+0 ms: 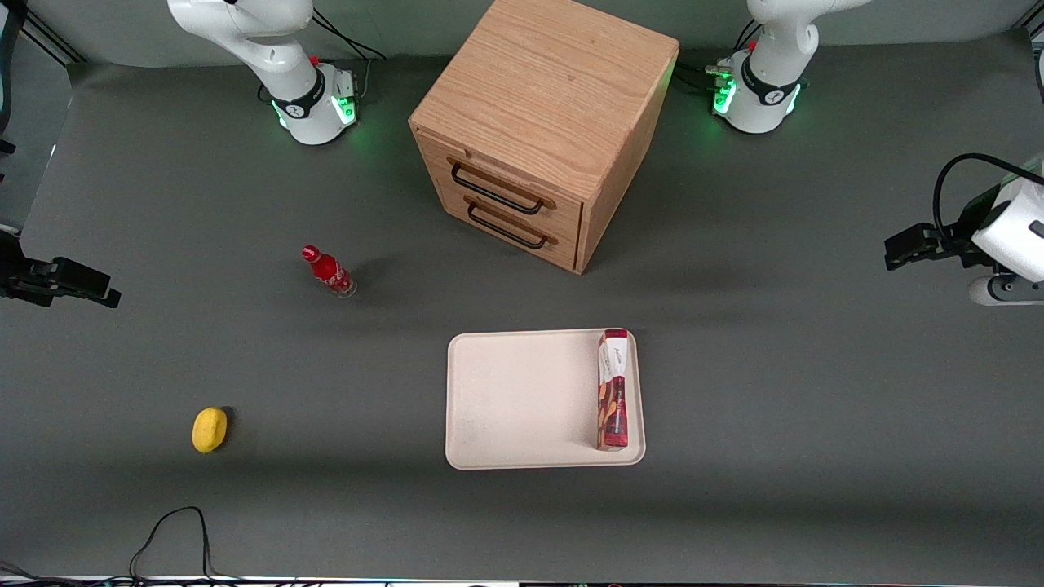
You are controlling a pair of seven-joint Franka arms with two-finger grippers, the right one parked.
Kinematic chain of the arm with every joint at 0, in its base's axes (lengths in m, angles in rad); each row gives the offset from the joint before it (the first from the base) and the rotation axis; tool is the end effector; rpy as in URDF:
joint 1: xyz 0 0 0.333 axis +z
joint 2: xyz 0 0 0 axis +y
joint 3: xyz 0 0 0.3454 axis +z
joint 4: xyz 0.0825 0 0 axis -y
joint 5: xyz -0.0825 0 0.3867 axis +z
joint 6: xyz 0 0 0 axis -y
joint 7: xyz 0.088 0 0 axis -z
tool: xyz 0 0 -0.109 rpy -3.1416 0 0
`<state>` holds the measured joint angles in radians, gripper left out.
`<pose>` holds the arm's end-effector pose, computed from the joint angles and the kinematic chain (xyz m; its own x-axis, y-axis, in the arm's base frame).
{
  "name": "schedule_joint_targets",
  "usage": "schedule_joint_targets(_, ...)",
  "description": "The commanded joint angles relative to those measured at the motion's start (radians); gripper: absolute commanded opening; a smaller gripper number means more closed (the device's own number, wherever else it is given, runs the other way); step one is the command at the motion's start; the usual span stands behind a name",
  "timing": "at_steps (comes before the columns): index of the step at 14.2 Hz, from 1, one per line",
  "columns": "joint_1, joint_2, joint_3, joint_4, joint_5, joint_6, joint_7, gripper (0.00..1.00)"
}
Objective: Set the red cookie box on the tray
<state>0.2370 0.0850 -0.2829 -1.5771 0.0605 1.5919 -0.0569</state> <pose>0.5834 -0.0133 0.6041 0.9979 0.0092 -0.0646 0.0066 -0.9992 -0.0403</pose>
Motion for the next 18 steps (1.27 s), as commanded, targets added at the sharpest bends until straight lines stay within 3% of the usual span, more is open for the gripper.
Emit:
schedule_joint_targets(1, 0.008, -0.044, 0.005, -0.050, -0.019, 0.037, 0.011, 1.00)
schedule_joint_targets(4, -0.007, -0.044, 0.040, -0.043, -0.022, 0.042, 0.012, 1.00)
schedule_joint_targets(7, -0.195, -0.044, 0.230, -0.041, -0.027, 0.043, 0.011, 1.00)
schedule_joint_targets(18, -0.200, -0.051, 0.232, -0.037, -0.048, 0.014, 0.052, 1.00)
